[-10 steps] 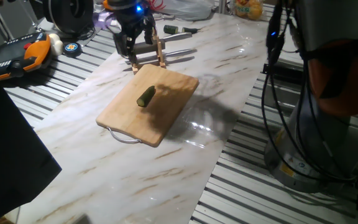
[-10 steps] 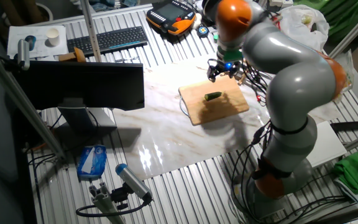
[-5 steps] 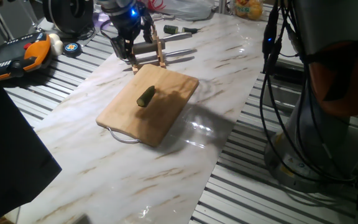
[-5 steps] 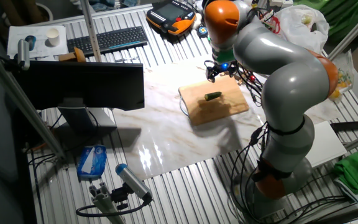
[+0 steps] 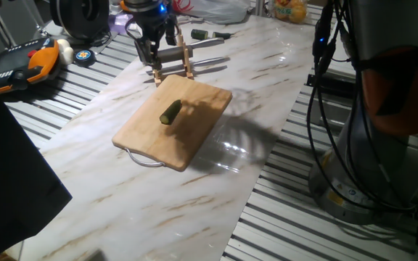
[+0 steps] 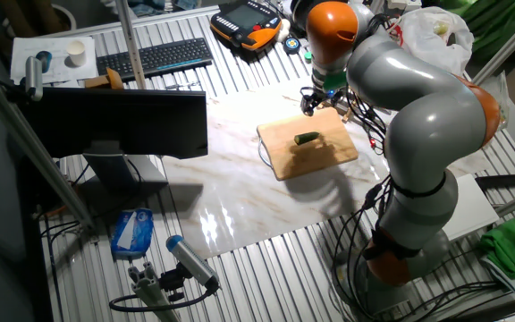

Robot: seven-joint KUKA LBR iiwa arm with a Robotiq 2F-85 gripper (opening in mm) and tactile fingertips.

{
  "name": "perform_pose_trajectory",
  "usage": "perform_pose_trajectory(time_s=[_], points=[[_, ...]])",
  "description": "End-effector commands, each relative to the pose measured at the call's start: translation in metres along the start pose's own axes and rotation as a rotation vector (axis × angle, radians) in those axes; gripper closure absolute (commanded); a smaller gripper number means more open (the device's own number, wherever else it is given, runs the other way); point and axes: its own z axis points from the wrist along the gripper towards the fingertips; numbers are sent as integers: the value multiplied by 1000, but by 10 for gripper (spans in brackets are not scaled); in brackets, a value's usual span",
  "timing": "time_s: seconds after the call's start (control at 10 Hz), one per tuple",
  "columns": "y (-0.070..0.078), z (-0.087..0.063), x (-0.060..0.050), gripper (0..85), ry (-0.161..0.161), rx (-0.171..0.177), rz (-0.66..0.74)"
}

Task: Cut the cucumber into segments

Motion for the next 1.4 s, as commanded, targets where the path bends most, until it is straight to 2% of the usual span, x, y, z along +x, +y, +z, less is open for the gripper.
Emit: perform_pose_trajectory(time_s=[0.0,0.2,0.7,1.0,1.3], points=[[-2,1,-2,0,-4,3,-14],[-11,7,-8,0,-9,4,-46],[-41,14,-34,0,-1,4,-100],[-46,19,-38,0,-1,-8,-122],[-49,21,-40,0,-2,-6,-126]])
